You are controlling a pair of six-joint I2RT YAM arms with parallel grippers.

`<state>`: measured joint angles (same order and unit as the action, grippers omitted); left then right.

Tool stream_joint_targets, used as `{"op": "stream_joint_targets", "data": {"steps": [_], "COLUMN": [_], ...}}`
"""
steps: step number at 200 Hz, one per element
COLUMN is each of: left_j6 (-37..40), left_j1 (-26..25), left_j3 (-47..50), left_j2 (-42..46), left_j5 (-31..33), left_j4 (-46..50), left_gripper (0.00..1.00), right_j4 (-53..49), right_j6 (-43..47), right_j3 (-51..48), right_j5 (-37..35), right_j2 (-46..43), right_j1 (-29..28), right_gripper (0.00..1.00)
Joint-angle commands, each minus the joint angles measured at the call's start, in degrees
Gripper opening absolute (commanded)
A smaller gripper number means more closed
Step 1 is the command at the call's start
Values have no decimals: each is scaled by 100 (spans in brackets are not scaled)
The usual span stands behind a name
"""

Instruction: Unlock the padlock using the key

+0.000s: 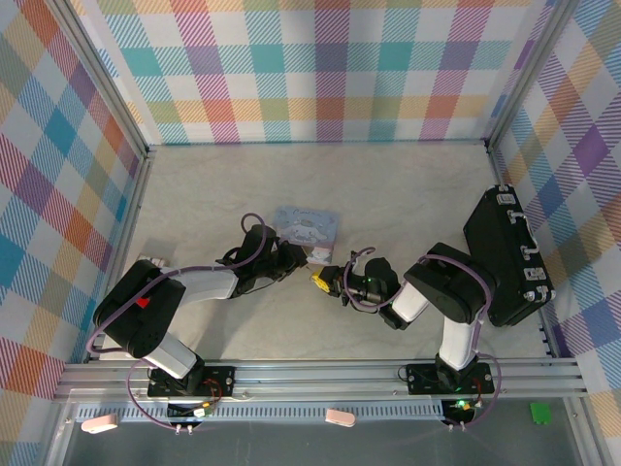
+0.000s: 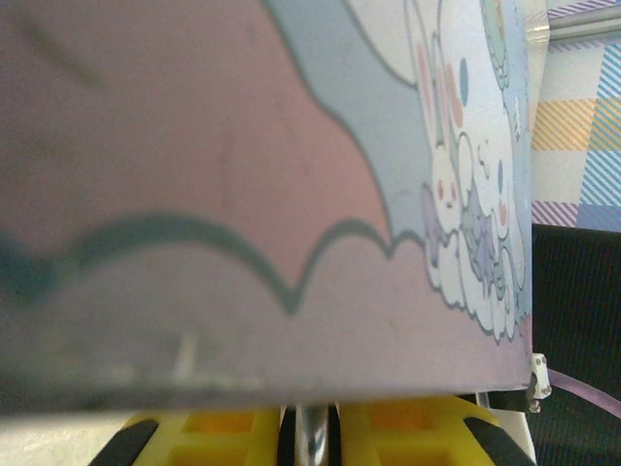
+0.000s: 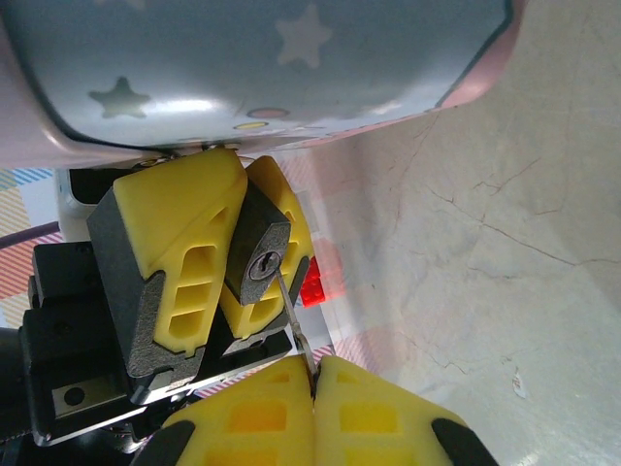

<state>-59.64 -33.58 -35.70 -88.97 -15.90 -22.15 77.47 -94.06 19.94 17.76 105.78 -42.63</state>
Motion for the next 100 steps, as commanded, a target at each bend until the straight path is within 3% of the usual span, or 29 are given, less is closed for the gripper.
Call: {"op": "stream_joint_targets", "data": {"steps": [1, 100], "left_j6": [-74, -245], "left_j1": [54, 54], "left_j3": [59, 245], "left_j2": [93, 99], "left_j5": [-167, -256], "left_j4": [-403, -663], "left_gripper": [4, 4], "right_j4": [312, 312], "right_j6": [-33, -86], "right_j3": [1, 8], "right_j5": [96, 26], "right_j2": [-154, -146], "right_j1": [36, 71], "right_gripper": [0, 0]}}
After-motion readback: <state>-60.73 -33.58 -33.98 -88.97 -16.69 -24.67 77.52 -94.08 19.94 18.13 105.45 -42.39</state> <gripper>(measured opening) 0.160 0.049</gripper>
